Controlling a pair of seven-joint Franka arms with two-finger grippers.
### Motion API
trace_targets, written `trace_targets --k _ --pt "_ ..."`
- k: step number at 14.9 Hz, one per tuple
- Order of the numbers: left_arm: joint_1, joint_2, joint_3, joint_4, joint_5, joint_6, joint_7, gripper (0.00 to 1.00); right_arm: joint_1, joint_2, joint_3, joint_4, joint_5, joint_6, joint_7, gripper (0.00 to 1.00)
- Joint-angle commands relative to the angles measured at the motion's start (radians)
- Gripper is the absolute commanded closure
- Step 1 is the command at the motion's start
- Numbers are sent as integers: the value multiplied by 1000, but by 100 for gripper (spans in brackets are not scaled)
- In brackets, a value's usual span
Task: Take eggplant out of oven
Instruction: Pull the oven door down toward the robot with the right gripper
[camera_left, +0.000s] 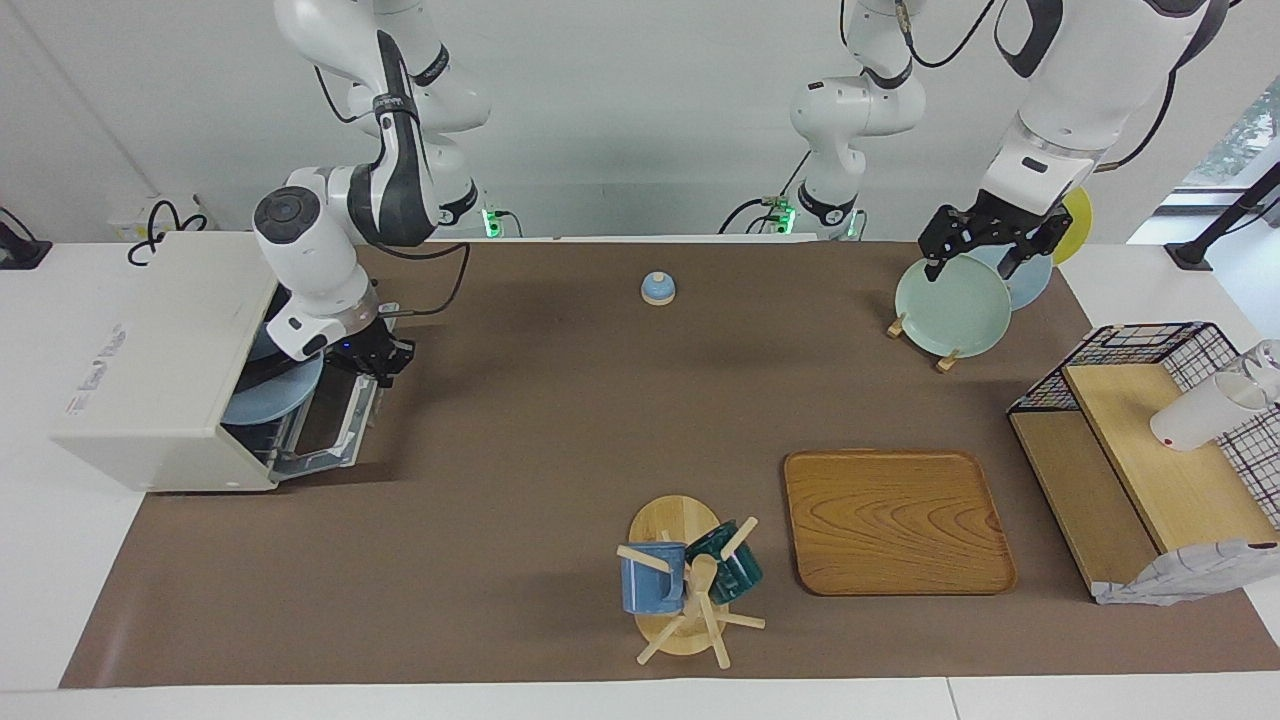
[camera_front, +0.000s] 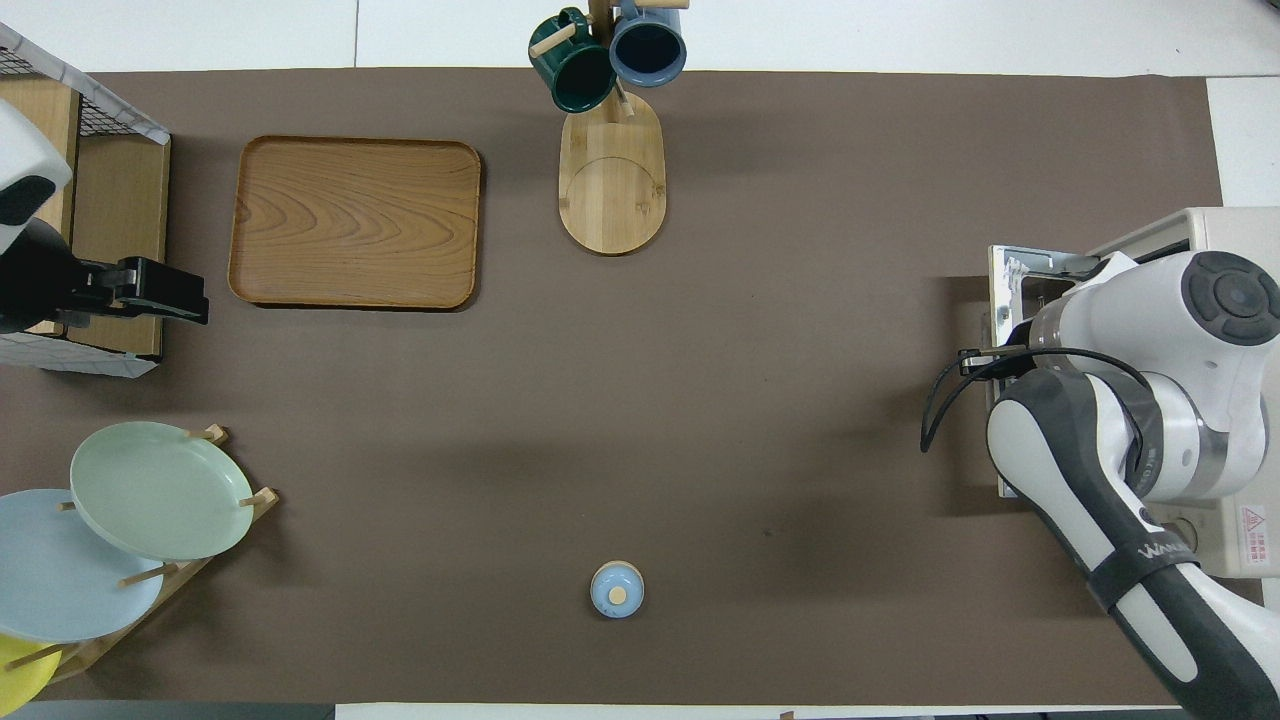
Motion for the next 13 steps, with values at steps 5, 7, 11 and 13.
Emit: trace_targets --k 5,7,11,13 --pt "29 -10 0 -11 -14 -6 13 0 -28 84 -26 18 31 90 -16 100" --pt "29 -10 0 -11 -14 -6 13 0 -26 84 -26 19 34 81 -14 100" --pt "30 -10 0 -11 -14 -3 12 0 -13 83 -23 30 44 47 -2 100" --pt "30 -10 0 -11 -14 -3 12 0 13 76 -6 35 69 26 38 100"
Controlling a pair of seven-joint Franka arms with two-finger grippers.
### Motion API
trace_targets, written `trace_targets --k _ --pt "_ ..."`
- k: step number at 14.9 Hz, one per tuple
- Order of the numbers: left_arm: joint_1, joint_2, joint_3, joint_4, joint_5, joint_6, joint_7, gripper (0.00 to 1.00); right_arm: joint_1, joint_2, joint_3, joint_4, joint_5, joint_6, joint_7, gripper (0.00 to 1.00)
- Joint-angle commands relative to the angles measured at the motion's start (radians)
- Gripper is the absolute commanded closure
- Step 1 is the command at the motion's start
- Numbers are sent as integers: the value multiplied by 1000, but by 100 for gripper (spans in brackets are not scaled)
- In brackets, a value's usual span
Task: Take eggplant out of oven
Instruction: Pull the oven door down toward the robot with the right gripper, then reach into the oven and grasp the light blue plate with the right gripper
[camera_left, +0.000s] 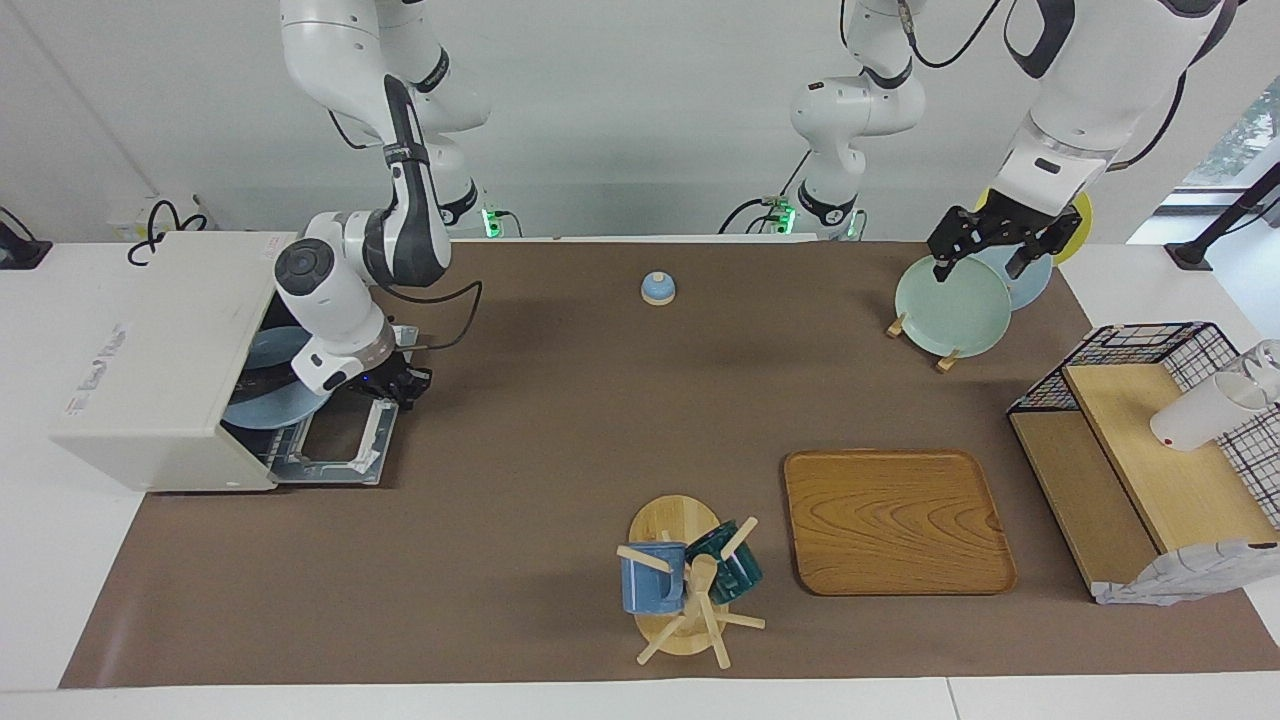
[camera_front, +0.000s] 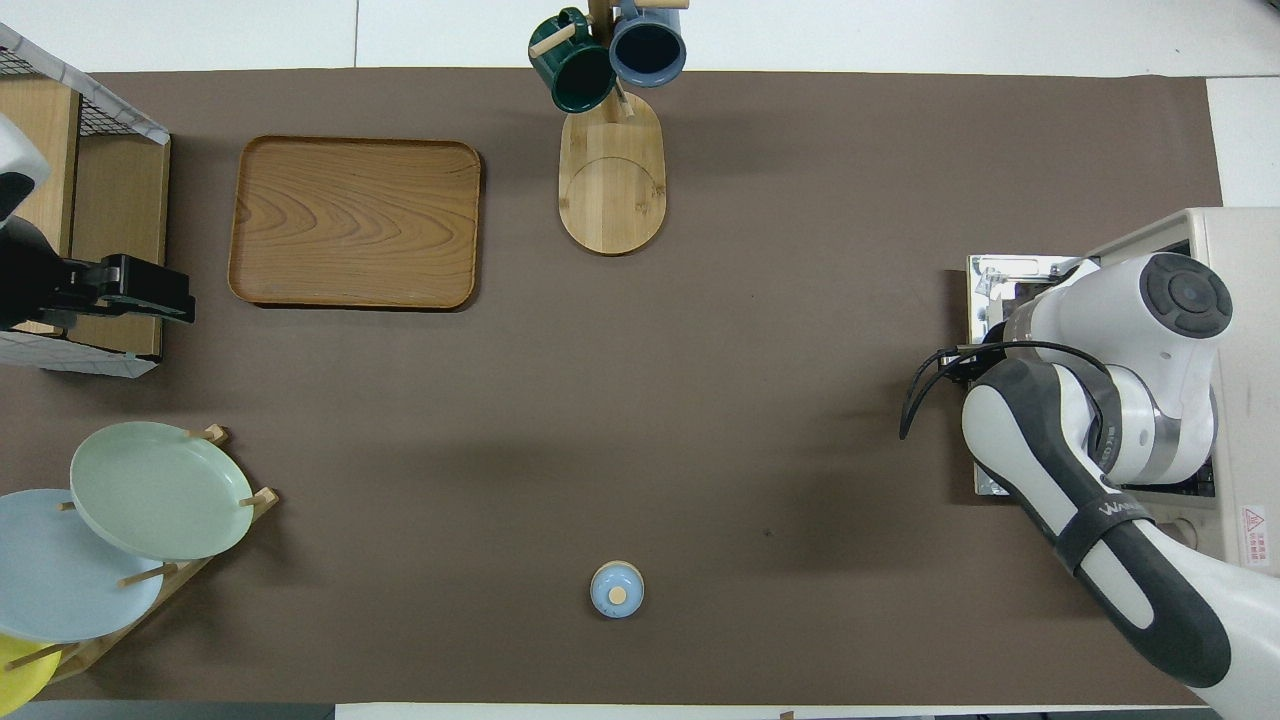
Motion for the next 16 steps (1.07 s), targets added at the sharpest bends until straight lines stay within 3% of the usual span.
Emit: trace_targets --k 1,5,7,9,11,16 --pt "14 -10 -3 -11 -14 -2 9 0 26 -4 -5 43 22 -40 46 100" --pt "14 -10 -3 -11 -14 -2 9 0 71 -20 -5 112 17 -136 109 100" --pt "14 -10 -3 -11 -14 -1 8 0 70 -24 -12 137 -3 -161 127 64" --pt "14 -10 -3 -11 -14 -1 8 0 42 -46 -17 163 -64 -195 129 51" --pt "14 -10 -3 -11 -14 1 8 0 8 -65 -17 183 -105 -248 144 47" --pt "14 -10 -3 -11 -14 1 8 0 -81 -76 -17 186 -136 -325 164 48"
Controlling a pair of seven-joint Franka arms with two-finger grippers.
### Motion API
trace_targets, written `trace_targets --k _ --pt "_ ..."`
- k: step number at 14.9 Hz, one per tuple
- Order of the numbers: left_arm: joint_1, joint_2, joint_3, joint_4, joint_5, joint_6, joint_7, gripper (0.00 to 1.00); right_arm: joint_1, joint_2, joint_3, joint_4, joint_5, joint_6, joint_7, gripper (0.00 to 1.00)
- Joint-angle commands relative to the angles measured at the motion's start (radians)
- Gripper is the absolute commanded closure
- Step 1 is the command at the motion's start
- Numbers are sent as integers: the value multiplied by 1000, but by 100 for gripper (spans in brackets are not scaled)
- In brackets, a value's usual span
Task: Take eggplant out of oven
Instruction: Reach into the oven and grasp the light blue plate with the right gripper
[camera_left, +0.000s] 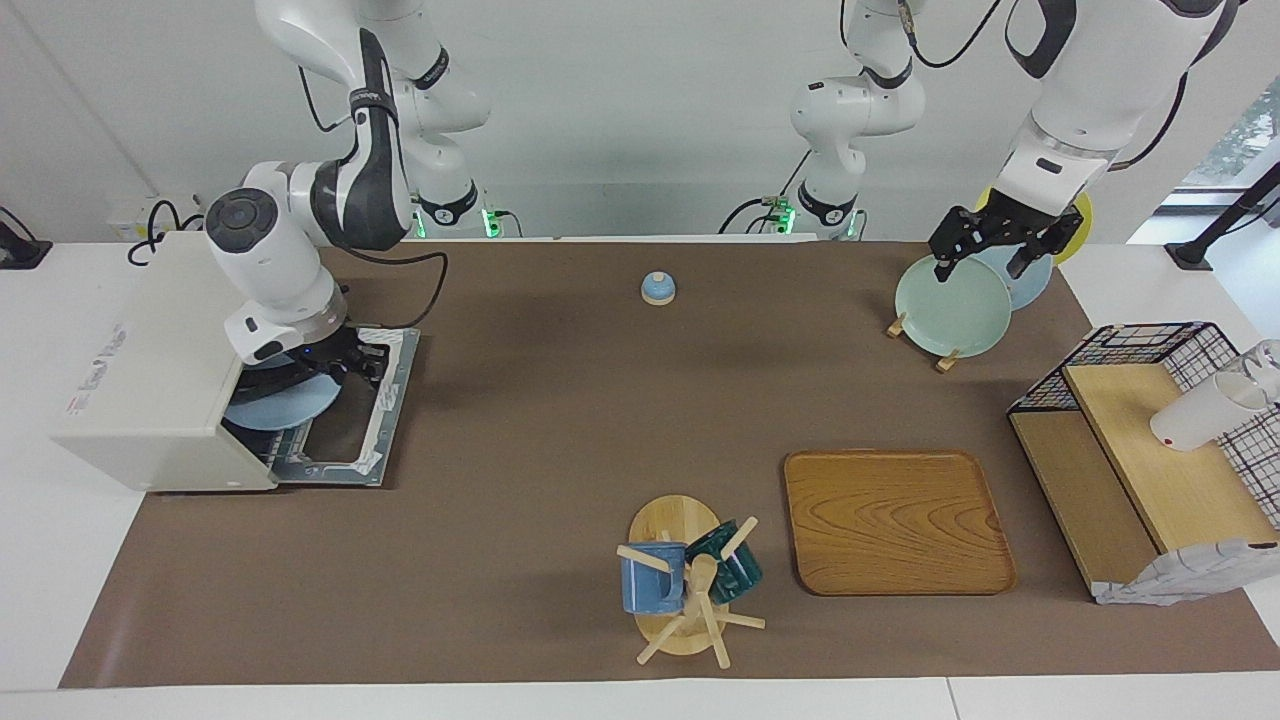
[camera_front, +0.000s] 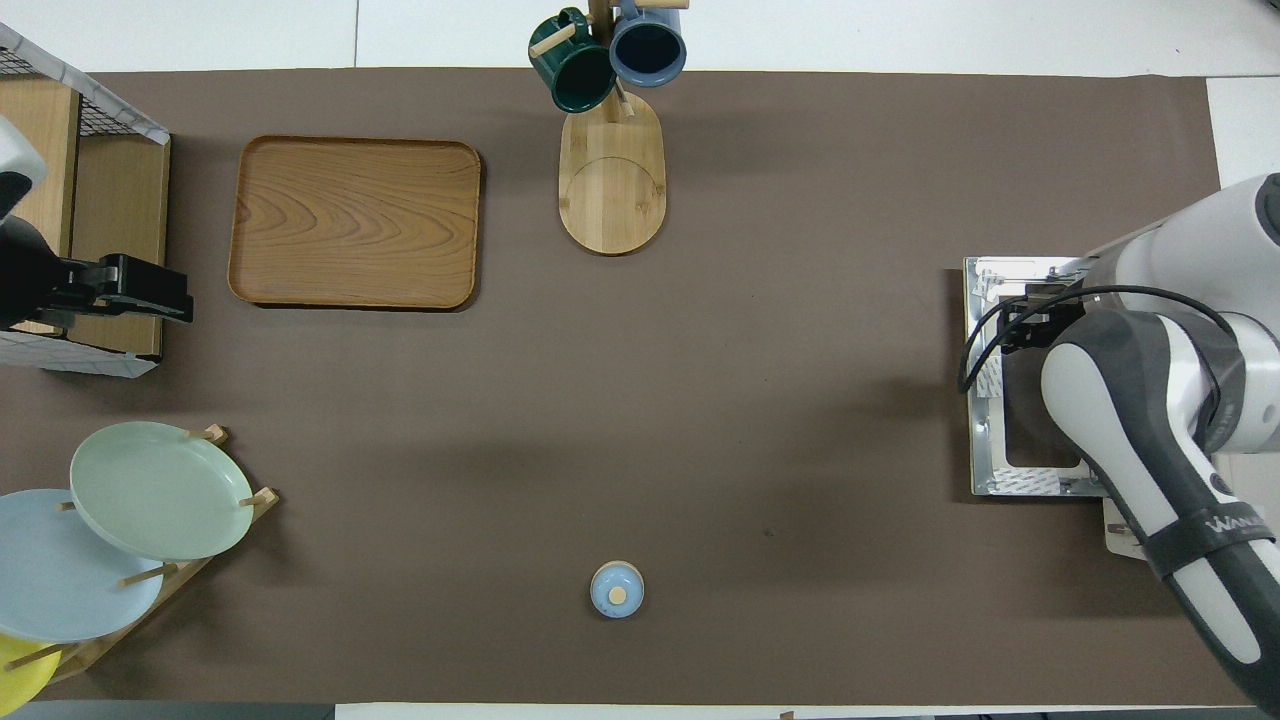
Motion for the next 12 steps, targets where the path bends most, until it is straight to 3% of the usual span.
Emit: trace_targets --k 1,4,8,12 --pt "12 -10 -3 -11 -14 1 8 0 -49 -16 10 -11 -21 -22 18 48" --pt "12 -10 -3 -11 -14 1 8 0 -54 -18 12 -19 -21 -10 18 51" --pt "12 -10 -3 -11 -14 2 8 0 -55 -33 12 -100 -21 123 12 57" --pt "12 -10 -3 -11 -14 1 8 0 -55 -39 12 -132 -21 175 12 62"
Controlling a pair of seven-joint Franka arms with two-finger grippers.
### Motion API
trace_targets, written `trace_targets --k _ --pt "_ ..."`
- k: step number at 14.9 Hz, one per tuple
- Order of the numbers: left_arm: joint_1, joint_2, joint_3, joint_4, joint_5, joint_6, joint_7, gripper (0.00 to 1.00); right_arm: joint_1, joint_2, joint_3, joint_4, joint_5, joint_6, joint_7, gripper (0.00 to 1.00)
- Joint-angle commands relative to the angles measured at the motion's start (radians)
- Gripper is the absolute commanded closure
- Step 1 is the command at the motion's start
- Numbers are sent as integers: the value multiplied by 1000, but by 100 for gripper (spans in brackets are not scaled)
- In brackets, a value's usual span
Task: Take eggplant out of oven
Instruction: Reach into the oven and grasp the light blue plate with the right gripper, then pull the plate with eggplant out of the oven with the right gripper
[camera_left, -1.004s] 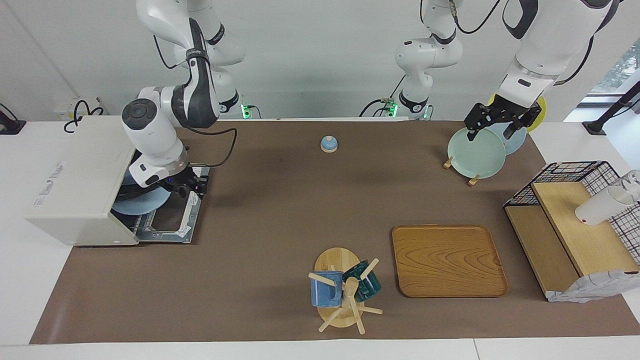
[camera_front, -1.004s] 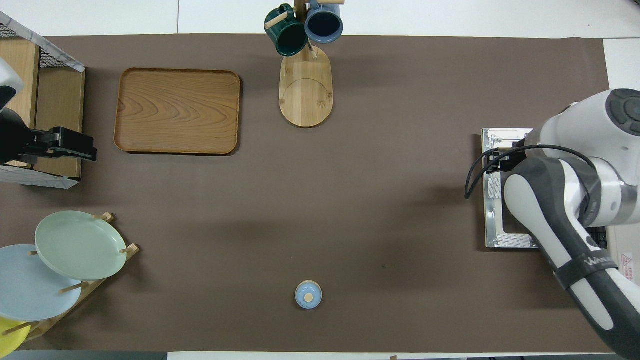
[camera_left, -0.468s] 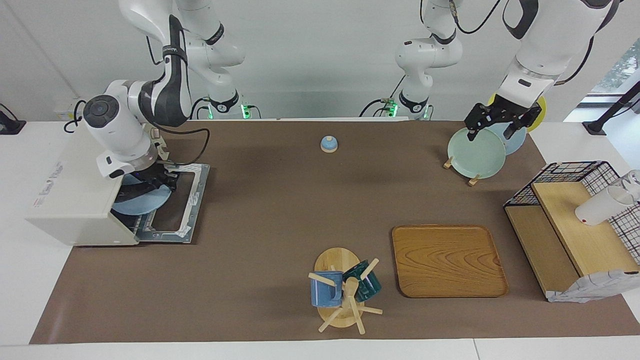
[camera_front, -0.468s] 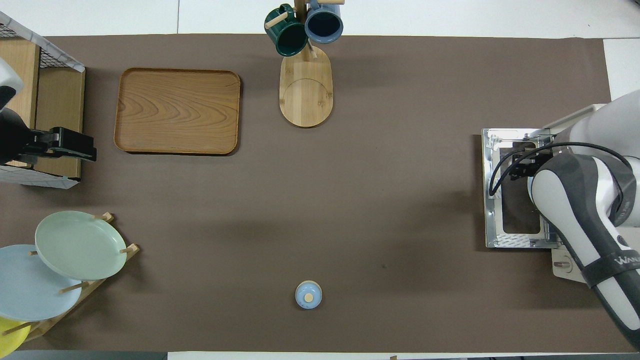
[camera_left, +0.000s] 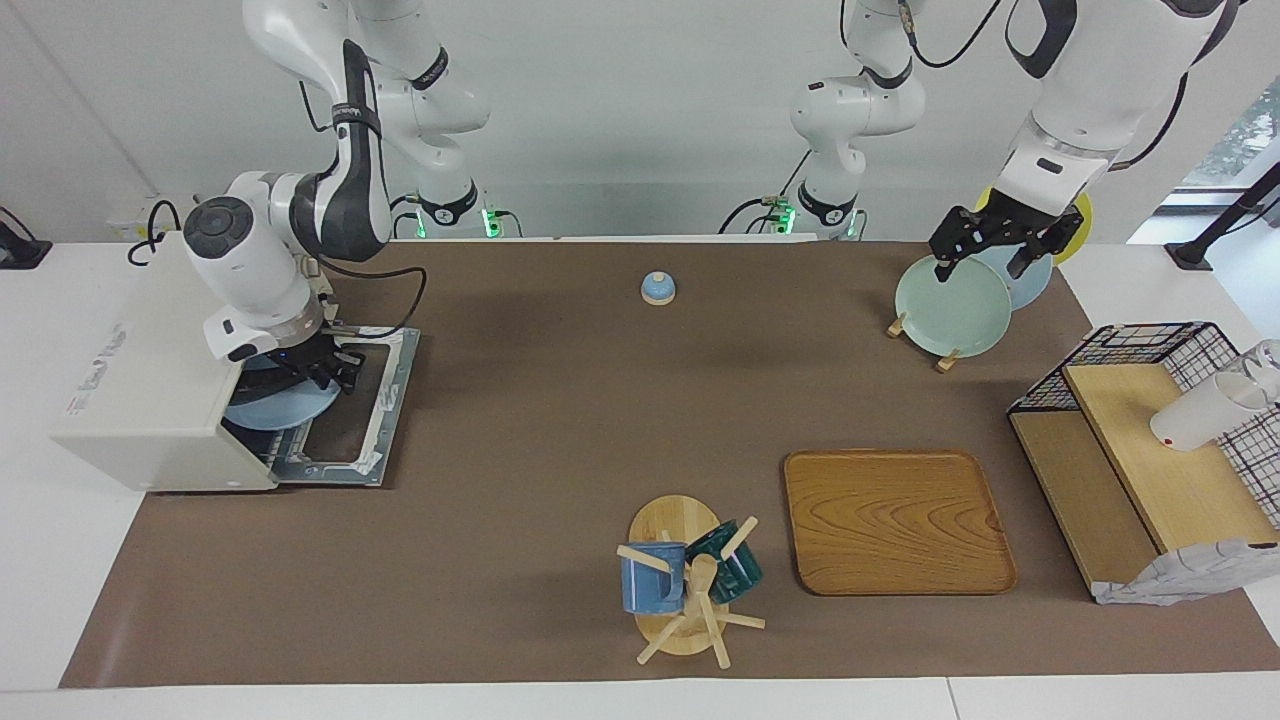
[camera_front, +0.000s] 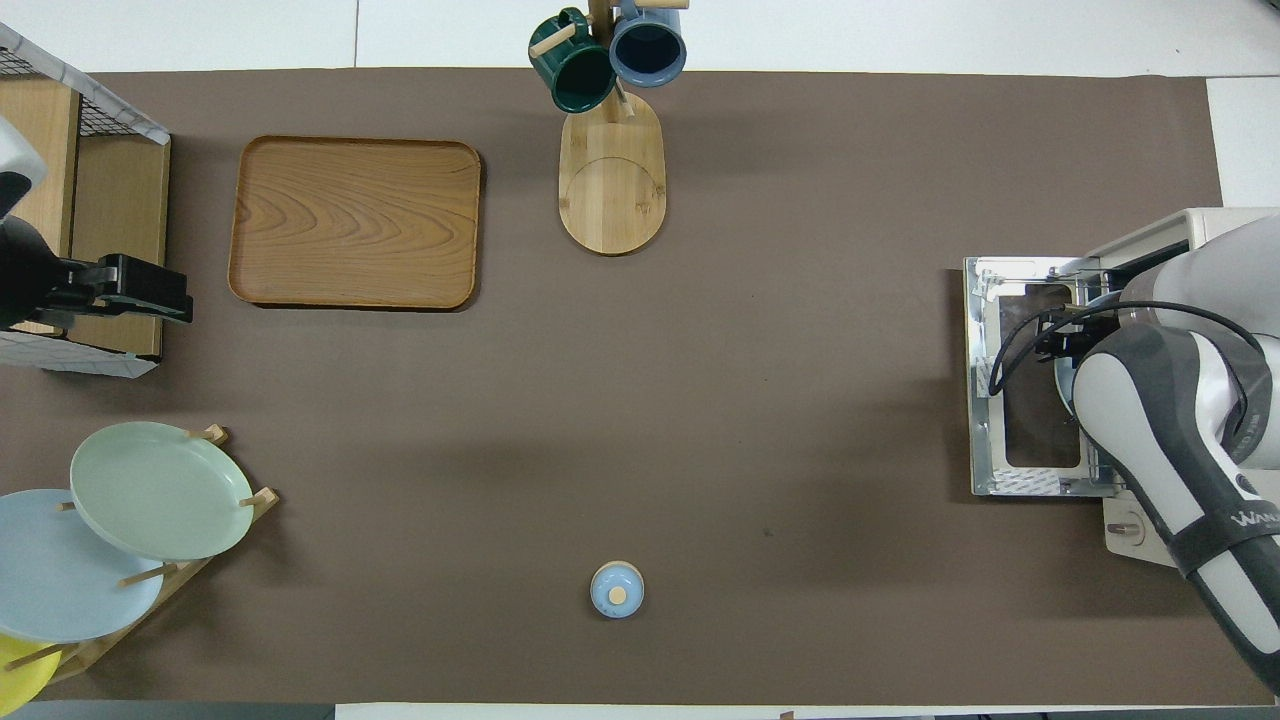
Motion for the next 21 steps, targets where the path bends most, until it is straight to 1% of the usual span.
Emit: trace_targets --k 1,2,5,6,7,9,11,13,15,16,18,19,21 --pt "11 -10 -3 -11 -14 1 8 0 -9 -38 9 -67 -18 65 9 64" --pt "11 -10 -3 -11 -14 1 8 0 -15 -39 7 -75 -18 70 -2 64" --pt "11 -10 -3 -11 -14 1 8 0 -18 -44 7 -87 -18 74 -26 74" --pt "11 -10 -3 -11 -14 1 8 0 -21 -47 7 -90 -18 74 -49 85" --pt "11 -10 -3 -11 -14 2 8 0 -33 -50 9 -95 -18 73 -90 100" --pt "11 -10 -3 -11 -14 2 8 0 -35 -50 9 -92 -18 58 -155 100" --pt "11 -10 -3 -11 -14 2 8 0 -26 -49 9 -80 -19 30 -157 100" --pt "11 -10 -3 -11 -14 2 8 0 11 -38 16 -17 -44 -59 -157 100" --pt "11 -10 -3 -11 -14 2 8 0 124 -14 18 80 -134 -164 -154 100" --pt "11 -10 -3 -11 -14 2 6 0 184 -9 18 116 -159 -214 -148 100" --pt "11 -10 -3 -11 -14 2 6 0 255 13 19 198 -160 -298 -91 100" --pt "11 -10 -3 -11 -14 2 6 0 307 23 23 228 -159 -330 -36 100" --pt "11 -10 -3 -11 -14 2 8 0 390 31 24 256 -153 -346 83 100"
